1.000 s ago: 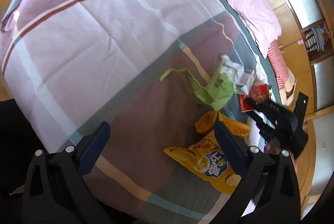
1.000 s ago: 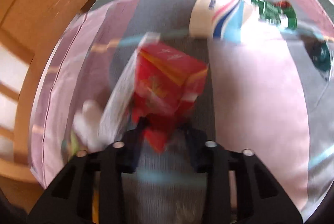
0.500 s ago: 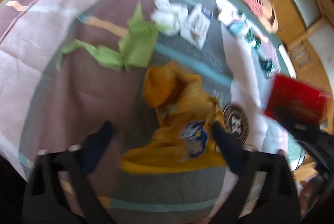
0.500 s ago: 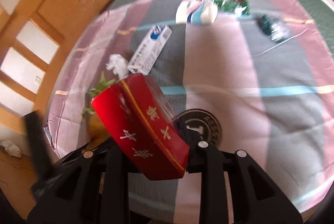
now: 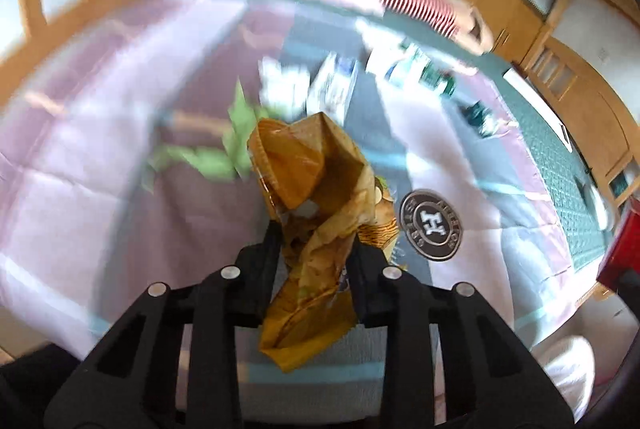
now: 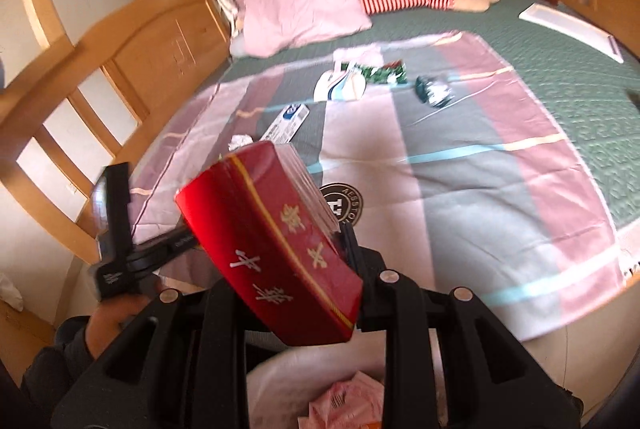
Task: Collect trash
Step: 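Lift the yellow bag and red box and release both into the wastebasket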
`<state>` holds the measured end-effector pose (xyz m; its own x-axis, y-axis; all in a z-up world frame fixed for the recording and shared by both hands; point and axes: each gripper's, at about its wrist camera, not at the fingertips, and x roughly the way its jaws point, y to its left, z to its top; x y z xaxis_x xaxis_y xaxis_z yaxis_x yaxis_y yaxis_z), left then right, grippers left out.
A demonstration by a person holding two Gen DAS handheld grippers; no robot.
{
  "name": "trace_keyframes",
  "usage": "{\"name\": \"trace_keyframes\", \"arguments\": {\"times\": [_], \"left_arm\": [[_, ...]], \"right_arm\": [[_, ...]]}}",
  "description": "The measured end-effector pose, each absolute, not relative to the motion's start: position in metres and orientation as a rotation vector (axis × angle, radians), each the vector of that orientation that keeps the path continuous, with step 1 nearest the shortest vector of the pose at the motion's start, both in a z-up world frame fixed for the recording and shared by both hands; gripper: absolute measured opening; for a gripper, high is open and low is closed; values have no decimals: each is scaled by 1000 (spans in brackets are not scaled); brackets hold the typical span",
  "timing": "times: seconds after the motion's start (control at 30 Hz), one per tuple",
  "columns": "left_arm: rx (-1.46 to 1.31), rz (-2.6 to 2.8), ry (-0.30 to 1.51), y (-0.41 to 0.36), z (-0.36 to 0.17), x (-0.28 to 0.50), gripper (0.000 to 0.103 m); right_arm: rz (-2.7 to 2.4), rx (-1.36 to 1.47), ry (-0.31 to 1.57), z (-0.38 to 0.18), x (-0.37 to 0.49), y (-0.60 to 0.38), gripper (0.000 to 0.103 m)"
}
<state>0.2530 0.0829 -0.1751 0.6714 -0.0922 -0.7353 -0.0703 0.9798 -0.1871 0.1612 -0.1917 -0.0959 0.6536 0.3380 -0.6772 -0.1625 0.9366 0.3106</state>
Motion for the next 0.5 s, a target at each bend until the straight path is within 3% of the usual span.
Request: {"name": "trace_keyframes", "arguments": {"times": [0.27, 0.5], "left_arm": [[-99, -39, 576, 55, -72, 153, 32], [-34, -63, 431, 30, -16, 90, 32]], "right_arm": [[276, 232, 712, -64, 113, -212, 27], [309, 247, 636, -36, 80, -221, 27]]}}
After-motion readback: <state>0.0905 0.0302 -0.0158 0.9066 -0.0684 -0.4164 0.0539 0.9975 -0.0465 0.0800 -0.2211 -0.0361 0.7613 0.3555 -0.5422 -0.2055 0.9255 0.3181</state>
